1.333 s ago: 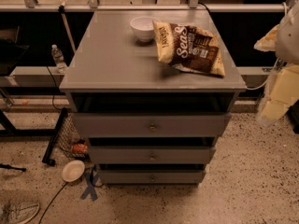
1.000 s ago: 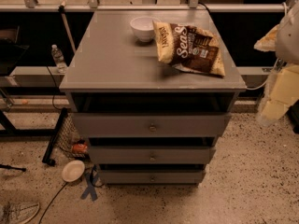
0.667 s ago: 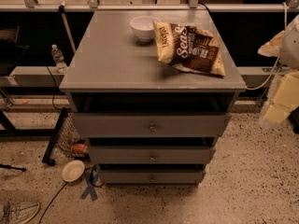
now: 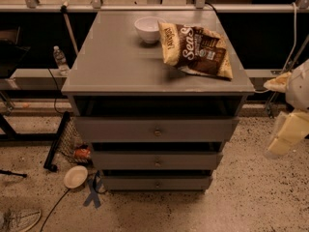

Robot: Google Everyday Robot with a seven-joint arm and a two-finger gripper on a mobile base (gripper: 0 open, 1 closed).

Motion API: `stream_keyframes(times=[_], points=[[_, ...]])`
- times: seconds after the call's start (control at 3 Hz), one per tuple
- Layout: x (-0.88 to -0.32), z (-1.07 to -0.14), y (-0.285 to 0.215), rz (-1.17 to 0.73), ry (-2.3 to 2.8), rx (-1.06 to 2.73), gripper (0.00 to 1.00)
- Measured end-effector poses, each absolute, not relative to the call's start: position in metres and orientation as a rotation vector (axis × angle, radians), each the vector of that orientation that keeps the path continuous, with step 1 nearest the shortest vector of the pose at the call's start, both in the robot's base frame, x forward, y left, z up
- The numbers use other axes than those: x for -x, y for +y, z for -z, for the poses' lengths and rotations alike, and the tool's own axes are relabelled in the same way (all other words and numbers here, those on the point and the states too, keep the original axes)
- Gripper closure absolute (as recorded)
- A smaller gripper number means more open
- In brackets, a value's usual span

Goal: Open bottom drawer

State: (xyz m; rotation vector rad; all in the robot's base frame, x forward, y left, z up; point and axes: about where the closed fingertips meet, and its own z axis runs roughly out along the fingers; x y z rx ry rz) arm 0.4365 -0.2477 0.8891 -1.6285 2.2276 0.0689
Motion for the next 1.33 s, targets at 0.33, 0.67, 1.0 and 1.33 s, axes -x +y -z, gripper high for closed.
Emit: stream_keyframes(times=[0.33,0.67,1.0,1.33], points=[[-0.434,-0.842,-0.242,-0.142,2.213,1.627,0.0],[-0.433,-0.793,-0.228,-0.204,2.222,1.614,0.0],[-0.433,-0.793,-0.228,-0.204,2.222,1.614,0.0],[-0.433,-0.771,-0.232,-0.268,2.24,1.58,0.0]])
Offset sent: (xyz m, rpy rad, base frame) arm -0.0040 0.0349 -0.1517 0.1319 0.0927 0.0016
